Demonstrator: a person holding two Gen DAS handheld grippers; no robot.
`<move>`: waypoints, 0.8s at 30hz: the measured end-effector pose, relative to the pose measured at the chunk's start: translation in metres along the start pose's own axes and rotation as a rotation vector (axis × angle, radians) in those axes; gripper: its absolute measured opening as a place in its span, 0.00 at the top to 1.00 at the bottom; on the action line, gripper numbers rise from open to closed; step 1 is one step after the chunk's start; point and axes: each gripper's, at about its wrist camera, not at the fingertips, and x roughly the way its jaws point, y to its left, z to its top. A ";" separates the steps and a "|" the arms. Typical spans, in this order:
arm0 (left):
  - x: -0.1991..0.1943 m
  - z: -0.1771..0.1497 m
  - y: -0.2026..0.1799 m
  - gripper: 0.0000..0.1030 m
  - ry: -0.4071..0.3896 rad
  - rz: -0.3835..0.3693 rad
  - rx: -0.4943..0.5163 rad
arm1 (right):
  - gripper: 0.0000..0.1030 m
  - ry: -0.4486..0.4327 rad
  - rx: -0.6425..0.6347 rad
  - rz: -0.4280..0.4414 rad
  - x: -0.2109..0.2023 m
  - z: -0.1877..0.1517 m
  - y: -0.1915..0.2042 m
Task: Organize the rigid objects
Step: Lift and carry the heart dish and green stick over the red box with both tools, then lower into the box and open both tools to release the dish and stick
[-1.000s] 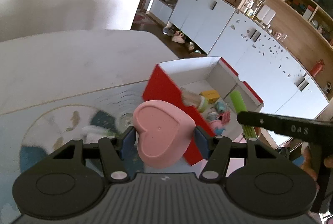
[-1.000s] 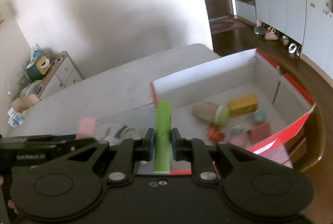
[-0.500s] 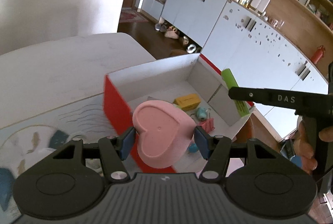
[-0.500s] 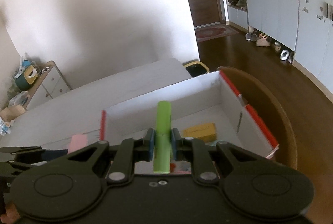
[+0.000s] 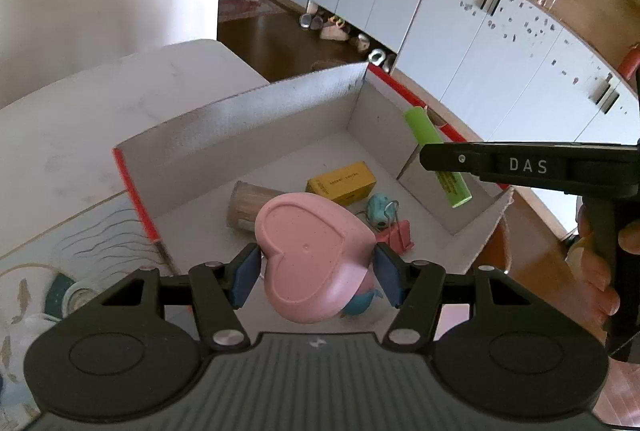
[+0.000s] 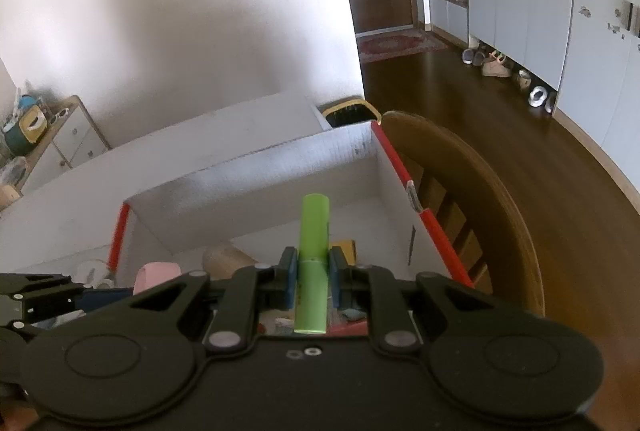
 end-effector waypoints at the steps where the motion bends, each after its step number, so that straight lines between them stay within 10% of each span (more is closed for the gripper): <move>1: 0.004 0.003 -0.001 0.41 0.008 0.003 0.000 | 0.85 0.011 -0.004 -0.002 0.004 0.001 -0.001; 24: 0.075 0.022 -0.015 0.41 0.180 0.074 -0.021 | 0.85 0.209 -0.107 -0.084 0.088 0.024 0.012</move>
